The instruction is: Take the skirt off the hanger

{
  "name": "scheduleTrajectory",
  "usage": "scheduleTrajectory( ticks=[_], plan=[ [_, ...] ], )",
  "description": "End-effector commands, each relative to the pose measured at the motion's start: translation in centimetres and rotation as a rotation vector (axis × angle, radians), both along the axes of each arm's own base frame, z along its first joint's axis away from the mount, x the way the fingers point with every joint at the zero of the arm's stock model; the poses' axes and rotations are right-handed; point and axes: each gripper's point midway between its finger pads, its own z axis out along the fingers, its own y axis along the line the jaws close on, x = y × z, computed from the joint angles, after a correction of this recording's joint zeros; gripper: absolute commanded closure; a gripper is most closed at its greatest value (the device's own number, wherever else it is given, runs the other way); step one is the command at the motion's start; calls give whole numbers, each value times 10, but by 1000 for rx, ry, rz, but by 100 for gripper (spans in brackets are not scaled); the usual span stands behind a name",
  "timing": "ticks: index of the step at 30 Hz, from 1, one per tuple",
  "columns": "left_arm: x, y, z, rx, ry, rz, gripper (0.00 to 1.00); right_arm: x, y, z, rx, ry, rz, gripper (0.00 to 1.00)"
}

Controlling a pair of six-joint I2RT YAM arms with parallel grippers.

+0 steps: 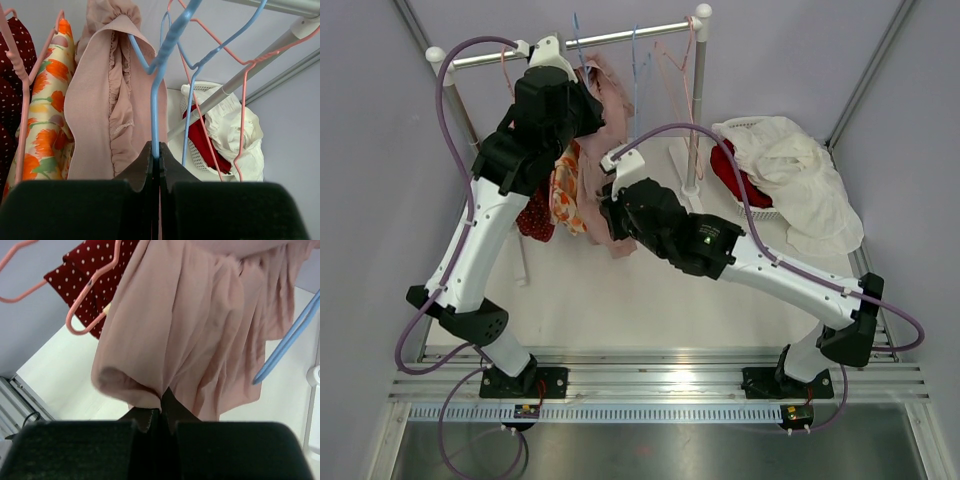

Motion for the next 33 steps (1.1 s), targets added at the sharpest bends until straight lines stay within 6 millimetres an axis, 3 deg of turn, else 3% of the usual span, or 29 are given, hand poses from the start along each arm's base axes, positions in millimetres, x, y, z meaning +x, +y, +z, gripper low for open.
scheduleTrajectory(
  ticks=[1, 6, 12, 16, 20, 23, 24, 26, 27, 29, 33],
  plan=[
    [-7, 7, 70, -90, -194, 9, 100, -17, -11, -3, 21, 7, -24, 100],
    [14, 16, 74, -65, -209, 60, 100, -65, -30, -25, 7, 56, -14, 100],
    [39, 30, 75, -79, -228, 106, 100, -115, -66, -56, -17, 118, -28, 100],
    [47, 36, 76, -106, -231, 123, 100, -126, -80, -81, -21, 161, -43, 100],
    [40, 28, 74, -136, -211, 78, 100, -122, -77, -83, -13, 147, -66, 100],
    [18, 9, 63, -137, -157, -53, 100, -110, -66, -71, -28, 74, -91, 100],
    [8, 2, 51, -112, -113, -102, 100, -105, -65, -67, -62, 30, -98, 100],
    [-28, -20, 45, -54, -76, -231, 100, -89, -57, -49, -85, -39, -143, 100],
    [-47, -19, 23, 6, 15, -245, 100, -84, -53, -43, -95, -53, -143, 100],
    [-80, -17, 3, 79, 90, -238, 100, -74, -38, -24, -99, -85, -135, 100],
    [-134, 11, -57, 173, 307, -199, 100, -57, -20, 2, -69, -114, -113, 100]
  ],
)
